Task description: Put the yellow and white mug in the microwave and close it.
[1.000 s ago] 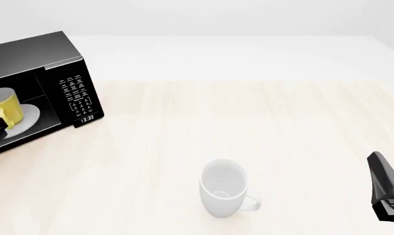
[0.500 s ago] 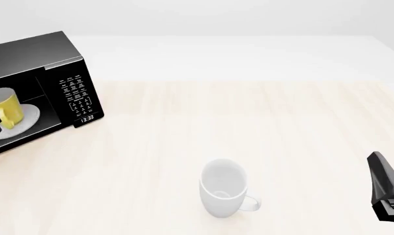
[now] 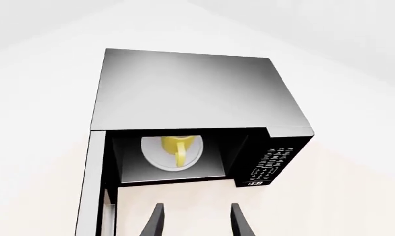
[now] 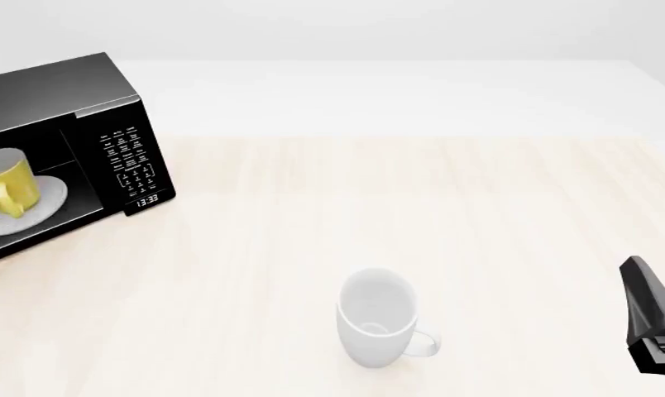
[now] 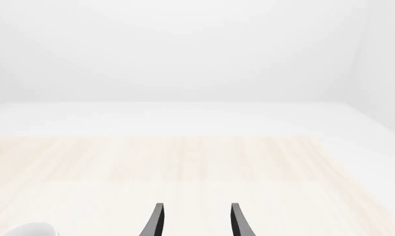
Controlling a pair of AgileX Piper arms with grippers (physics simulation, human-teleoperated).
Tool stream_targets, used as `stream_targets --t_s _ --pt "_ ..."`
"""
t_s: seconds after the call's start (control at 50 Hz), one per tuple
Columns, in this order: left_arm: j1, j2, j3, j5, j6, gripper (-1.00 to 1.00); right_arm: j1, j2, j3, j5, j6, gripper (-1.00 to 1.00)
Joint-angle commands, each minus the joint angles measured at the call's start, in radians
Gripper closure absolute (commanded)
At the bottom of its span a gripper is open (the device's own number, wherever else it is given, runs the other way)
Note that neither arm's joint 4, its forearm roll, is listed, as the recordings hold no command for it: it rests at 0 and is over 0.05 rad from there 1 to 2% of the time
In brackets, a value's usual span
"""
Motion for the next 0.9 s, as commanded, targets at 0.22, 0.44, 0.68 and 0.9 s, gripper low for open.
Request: stream_targets --t_s 0.22,0.44,0.68,0.9 --pt "0.055 -0.114 -0.123 0.178 -0.006 -1.0 0.0 0.0 0.0 0.0 0.0 -1.0" --pt "0.09 -0.125 -0.158 0.209 -0.013 -1.0 0.0 0.0 0.0 0.0 0.0 -1.0" --pt "0.153 -0.152 -0.202 0.262 -0.021 -1.0 0.0 0.0 0.0 0.0 0.0 -1.0" --pt "0.207 -0.16 -0.23 0.292 -0.031 -1.0 0.0 0.0 0.0 0.0 0.0 -1.0"
